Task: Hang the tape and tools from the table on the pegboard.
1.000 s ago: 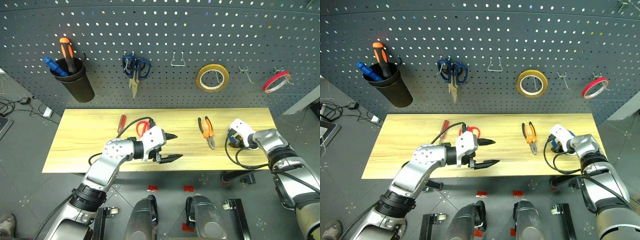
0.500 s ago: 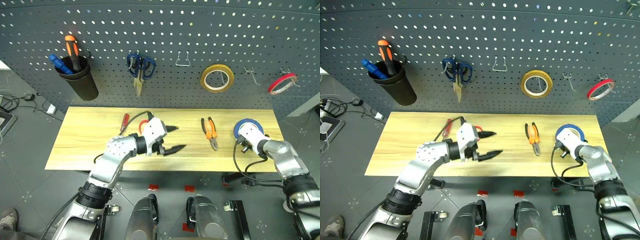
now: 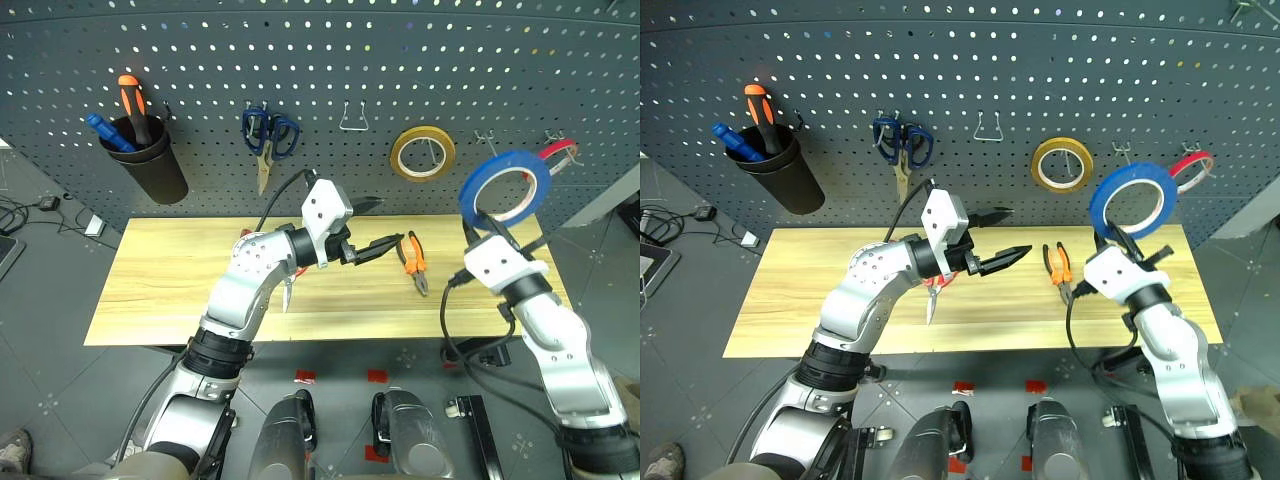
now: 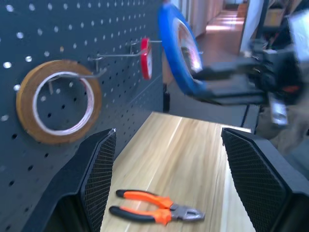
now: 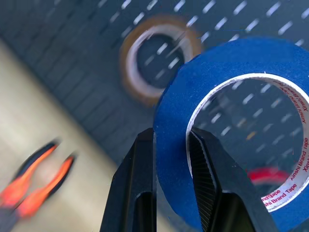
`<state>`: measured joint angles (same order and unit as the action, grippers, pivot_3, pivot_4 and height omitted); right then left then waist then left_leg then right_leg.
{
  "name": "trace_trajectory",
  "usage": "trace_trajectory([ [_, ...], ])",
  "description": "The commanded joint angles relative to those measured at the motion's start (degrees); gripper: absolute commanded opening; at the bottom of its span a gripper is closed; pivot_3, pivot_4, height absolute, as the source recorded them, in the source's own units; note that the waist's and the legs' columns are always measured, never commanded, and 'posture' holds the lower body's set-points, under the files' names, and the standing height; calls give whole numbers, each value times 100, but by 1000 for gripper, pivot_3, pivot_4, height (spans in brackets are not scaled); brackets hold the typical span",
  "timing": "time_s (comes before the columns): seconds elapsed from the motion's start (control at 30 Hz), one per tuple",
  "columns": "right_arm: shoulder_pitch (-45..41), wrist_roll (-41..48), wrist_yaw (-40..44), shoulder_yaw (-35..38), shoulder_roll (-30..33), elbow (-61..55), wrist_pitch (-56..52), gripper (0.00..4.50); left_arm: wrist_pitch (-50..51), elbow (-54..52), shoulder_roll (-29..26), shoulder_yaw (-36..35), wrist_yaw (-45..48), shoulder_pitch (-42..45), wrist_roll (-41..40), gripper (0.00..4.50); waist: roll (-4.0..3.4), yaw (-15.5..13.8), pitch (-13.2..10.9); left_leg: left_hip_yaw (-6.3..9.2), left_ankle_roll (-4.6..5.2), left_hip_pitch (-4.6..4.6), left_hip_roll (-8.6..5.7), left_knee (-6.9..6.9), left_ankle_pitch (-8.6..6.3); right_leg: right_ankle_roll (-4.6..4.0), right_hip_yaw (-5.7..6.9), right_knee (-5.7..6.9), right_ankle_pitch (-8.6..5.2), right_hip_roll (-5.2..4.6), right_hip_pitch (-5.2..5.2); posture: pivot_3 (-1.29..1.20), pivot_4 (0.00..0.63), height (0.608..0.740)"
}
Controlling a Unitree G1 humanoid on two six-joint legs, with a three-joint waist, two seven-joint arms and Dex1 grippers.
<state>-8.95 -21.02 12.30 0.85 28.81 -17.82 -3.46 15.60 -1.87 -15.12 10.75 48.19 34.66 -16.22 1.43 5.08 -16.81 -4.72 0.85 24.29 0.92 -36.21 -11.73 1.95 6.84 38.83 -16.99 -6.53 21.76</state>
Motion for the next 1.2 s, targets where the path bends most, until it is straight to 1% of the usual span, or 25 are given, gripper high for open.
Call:
trace_trajectory([
  [0.03, -530, 255, -64, 250, 97, 693, 284, 658, 34, -59, 107, -135, 69, 195, -278, 3659, 0, 3, 0, 0, 0, 0, 0, -1, 0, -2, 1, 1, 1, 0, -1, -308, 249, 740],
  [0.23, -1602, 667, 199, 98, 91, 2195, 839, 658, 21, 22, 183, -107, 33, 274, -267, 3659, 0, 46, 0, -11, 2, 4, -3, -9, 1, -5, 6, -9, 0, -1, -1, -308, 246, 740],
  [0.37, -1919, 989, 424, 125, 41, 2699, 992, 658, -35, 47, 168, -92, 54, 216, -189, 3659, 0, 83, 0, -8, 3, 4, -5, -10, 1, -5, 7, -7, 1, -4, -2, -301, 240, 740],
  [0.43, -1904, 1098, 453, 158, -6, 2731, 913, 1377, -9, 45, 101, -105, 80, 137, -180, 3659, 0, 86, 0, -7, 3, 5, -6, -10, 1, -5, 8, -6, 1, -4, -3, -299, 240, 740],
  [0.47, -1885, 1135, 450, 172, -24, 2723, 858, 1523, 15, 36, 71, -107, 95, 109, -185, 3659, 0, 91, 0, -7, 3, 5, -6, -11, 1, -5, 8, -6, 1, -4, -3, -299, 240, 740],
  [0.53, -1743, 1150, 429, 176, -52, 2583, 689, 2154, 176, -94, -54, -94, 211, 18, -278, 3659, -1, 105, 1, -8, 3, 6, -6, -12, 1, -5, 8, -6, 1, -6, -3, -298, 243, 740],
  [0.63, -1267, 1361, 414, 223, -291, 1963, -54, 3151, 232, -355, -523, 7, 581, -314, -212, 3659, -2, 111, 1, -4, 3, 6, -1, -14, 1, -6, 5, -2, 1, -4, -3, -300, 253, 740],
  [0.7, -867, 1545, 440, 196, -547, 1332, -708, 3816, 130, -516, -934, 129, 832, -626, -37, 3659, -3, 114, 1, -4, 2, 6, 4, -13, 1, -7, 5, 0, 0, -2, -2, -299, 260, 740],
  [0.77, -466, 1651, 482, 15, -823, 630, -1427, 4489, -63, -592, -1391, 232, 1035, -984, 194, 3659, -6, 129, 1, -5, 2, 5, 7, -12, 1, -9, 1, 0, -1, -2, 0, -296, 269, 740],
  [0.87, -139, 1822, 482, -325, -1270, -201, -2683, 4489, -330, -547, -1933, 203, 1111, -1468, 505, 3659, -11, 154, -1, -8, 2, 3, 9, -13, 0, -10, -8, 5, -1, -2, 5, -286, 285, 740],
  [0.97, -312, 1981, 309, -519, -1811, -419, -3937, 4489, -589, -418, -2309, 147, 1115, -1797, 745, 3659, -16, 140, -5, -6, 9, 4, 20, -12, -4, -24, -6, 11, 7, 1, 14, -279, 297, 740],
  [1.03, -611, 2032, 133, -532, -2155, -265, -4616, 4489, -722, -394, -2484, 117, 1089, -1943, 877, 3659, -24, 126, -14, -6, 22, 4, 31, -13, -12, -38, -5, 10, 16, 7, 18, -259, 314, 740],
  [1.07, -870, 1874, -70, -589, -2266, 48, -4865, 4489, -791, -372, -2556, 111, 1069, -1988, 950, 3659, -25, 118, -16, -10, 23, 10, 37, -14, -11, -47, -7, 7, 21, 11, 28, -252, 320, 740],
  [1.13, -1312, 1859, -353, -402, -2509, 532, -5442, 4489, -820, -432, -2629, 93, 1070, -2049, 978, 3659, -25, 102, -33, -12, 21, 18, 46, -17, -7, -57, -10, 7, 27, 21, 42, -236, 334, 740],
  [1.2, -1716, 1915, -477, -222, -2583, 1070, -5647, 4489, -785, -508, -2638, 71, 1069, -2079, 953, 3659, -28, 61, -54, -14, 20, 25, 54, -17, -2, -64, -11, 7, 31, 28, 52, -225, 343, 740],
])
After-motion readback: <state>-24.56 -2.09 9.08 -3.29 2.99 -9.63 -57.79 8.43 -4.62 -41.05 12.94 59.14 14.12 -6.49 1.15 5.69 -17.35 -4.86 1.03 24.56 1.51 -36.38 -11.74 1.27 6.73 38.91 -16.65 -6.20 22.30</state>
